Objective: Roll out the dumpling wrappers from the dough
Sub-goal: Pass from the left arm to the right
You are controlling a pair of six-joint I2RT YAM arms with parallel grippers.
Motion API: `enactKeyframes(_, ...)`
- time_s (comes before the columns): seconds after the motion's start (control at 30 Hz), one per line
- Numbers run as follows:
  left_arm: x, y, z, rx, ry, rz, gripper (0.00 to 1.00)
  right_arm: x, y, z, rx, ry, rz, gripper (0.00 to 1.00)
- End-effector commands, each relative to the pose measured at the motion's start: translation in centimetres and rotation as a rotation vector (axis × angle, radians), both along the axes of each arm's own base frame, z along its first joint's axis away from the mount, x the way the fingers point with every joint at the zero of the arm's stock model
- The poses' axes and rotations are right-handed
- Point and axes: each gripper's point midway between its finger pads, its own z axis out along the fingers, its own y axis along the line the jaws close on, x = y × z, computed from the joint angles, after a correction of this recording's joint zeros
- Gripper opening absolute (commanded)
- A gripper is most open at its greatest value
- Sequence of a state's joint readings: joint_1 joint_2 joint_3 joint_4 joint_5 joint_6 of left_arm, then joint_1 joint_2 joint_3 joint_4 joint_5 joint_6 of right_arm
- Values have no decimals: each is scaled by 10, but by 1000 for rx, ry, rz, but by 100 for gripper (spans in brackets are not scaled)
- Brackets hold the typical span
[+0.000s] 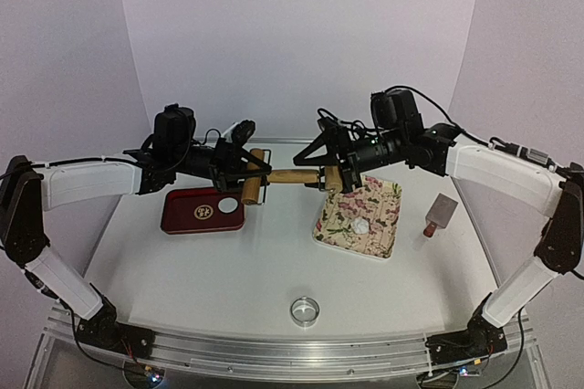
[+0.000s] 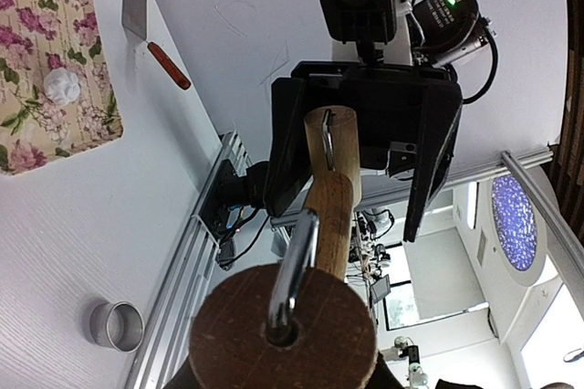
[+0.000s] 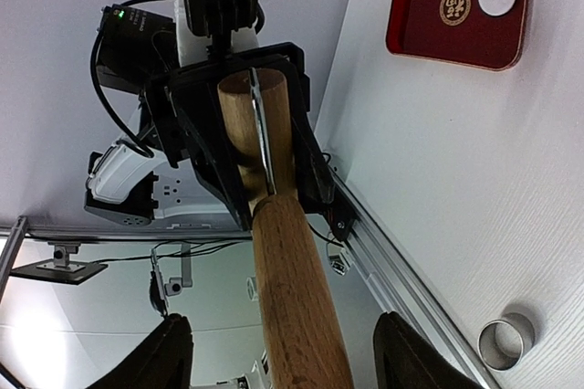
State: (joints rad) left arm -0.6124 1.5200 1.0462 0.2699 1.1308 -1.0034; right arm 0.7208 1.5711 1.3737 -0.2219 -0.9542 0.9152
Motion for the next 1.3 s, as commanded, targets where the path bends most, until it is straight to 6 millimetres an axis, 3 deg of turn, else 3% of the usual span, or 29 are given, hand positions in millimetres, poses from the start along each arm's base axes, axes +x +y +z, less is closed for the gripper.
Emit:
enactKeyframes(0.0,5,-4,0,3,15,22,0,-16,18,25,101,-69,75,48)
enactKeyframes(0.3,10,-7,-5,23,42,28,0,-20,15,21,97,-48,64,2)
enactKeyframes(0.43,15,-7,-11,48,47,58,0,-23,12,22,100,-38,60,6)
enactKeyframes(0.53,17,-7,-12,51,35,71,0,-25,11,22,105,-14,65,25)
enactKeyframes(0.63,19,-7,-10,48,20,80,0,-29,11,21,109,11,77,29)
enactKeyframes(0.77,21,-8,-14,55,23,86,0,-31,10,21,112,25,81,22)
enactKeyframes(0.93,22,-8,-17,59,12,96,0,-30,10,24,122,29,69,0)
enactKeyframes(1.0,23,-8,-19,65,11,95,1,-27,10,26,123,20,48,0)
enactKeyframes(1.07,24,-8,-25,82,14,98,11,-22,7,29,122,-2,7,0)
enactKeyframes(1.2,27,-6,-35,127,2,119,59,-9,-2,31,110,-49,-99,0)
enactKeyframes(1.27,31,-3,-38,160,-16,154,80,2,-14,23,80,-62,-189,0)
